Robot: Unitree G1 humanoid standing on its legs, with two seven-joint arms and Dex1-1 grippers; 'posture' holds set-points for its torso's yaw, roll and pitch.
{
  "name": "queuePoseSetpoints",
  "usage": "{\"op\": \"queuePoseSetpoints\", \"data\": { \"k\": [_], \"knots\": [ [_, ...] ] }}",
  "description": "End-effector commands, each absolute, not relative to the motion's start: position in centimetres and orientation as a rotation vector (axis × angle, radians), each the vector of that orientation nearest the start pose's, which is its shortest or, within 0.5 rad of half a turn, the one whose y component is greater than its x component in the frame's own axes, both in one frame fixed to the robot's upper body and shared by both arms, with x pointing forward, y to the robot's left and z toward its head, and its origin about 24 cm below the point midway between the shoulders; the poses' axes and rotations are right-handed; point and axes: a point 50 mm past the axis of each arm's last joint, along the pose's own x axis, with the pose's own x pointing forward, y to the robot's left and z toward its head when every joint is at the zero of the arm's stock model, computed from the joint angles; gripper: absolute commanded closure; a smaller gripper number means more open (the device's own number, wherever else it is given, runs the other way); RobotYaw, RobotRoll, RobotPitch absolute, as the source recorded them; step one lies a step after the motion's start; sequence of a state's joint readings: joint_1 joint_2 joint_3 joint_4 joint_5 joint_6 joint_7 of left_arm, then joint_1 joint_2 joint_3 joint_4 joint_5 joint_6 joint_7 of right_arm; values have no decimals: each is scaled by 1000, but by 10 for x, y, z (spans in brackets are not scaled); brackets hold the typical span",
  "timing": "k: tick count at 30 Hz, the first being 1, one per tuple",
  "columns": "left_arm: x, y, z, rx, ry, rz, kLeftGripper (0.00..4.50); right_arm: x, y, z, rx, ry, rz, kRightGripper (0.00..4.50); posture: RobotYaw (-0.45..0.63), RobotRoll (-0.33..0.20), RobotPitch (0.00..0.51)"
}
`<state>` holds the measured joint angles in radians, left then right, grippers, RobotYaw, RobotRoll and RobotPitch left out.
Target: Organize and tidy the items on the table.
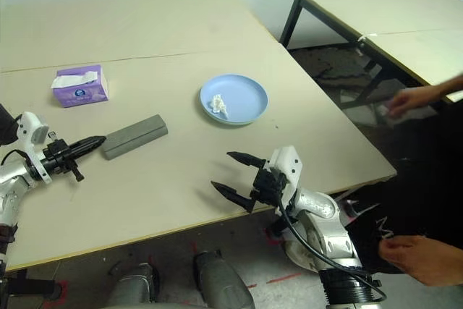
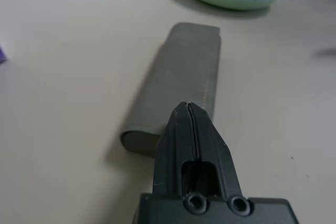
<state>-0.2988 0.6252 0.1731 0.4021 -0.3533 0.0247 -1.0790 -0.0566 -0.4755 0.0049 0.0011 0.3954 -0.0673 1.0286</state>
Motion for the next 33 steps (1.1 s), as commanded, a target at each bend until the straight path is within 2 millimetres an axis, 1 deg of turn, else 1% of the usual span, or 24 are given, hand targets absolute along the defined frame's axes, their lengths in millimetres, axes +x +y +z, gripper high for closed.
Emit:
{"op": "queuePoseSetpoints", "data": {
  "k": [1,9,12,15,18,21,22,23,27,30,33],
  "knots": [
    [279,278,86,216,176,-787,4475,239,-190,82,-137,-68,1046,0,-202,0,106],
    [278,287,83,280,263,-740,4475,242,-187,83,-134,-76,1050,0,-203,0,104],
    [279,290,86,299,277,-734,4475,242,-186,83,-132,-75,1053,0,-200,0,105],
    [281,290,96,291,239,-722,4475,242,-185,82,-133,-75,1061,0,-196,0,106],
    [283,289,112,261,171,-718,4475,241,-183,82,-151,-82,1102,0,-192,0,106],
    [279,291,128,273,161,-732,4475,240,-179,83,-166,-95,1161,0,-185,0,109],
    [277,292,133,283,172,-745,4096,240,-177,83,-174,-99,1186,0,-182,0,111],
    [274,293,138,293,185,-757,3964,239,-175,83,-184,-102,1213,0,-180,0,112],
    [257,308,158,351,311,-754,2644,237,-164,81,-227,-110,1364,0,-161,0,122],
    [248,317,169,387,390,-721,1597,238,-156,82,-247,-121,1448,0,-148,0,123],
    [236,326,178,449,512,-700,545,242,-145,86,-253,-148,1514,0,-127,0,123]
  ]
}}
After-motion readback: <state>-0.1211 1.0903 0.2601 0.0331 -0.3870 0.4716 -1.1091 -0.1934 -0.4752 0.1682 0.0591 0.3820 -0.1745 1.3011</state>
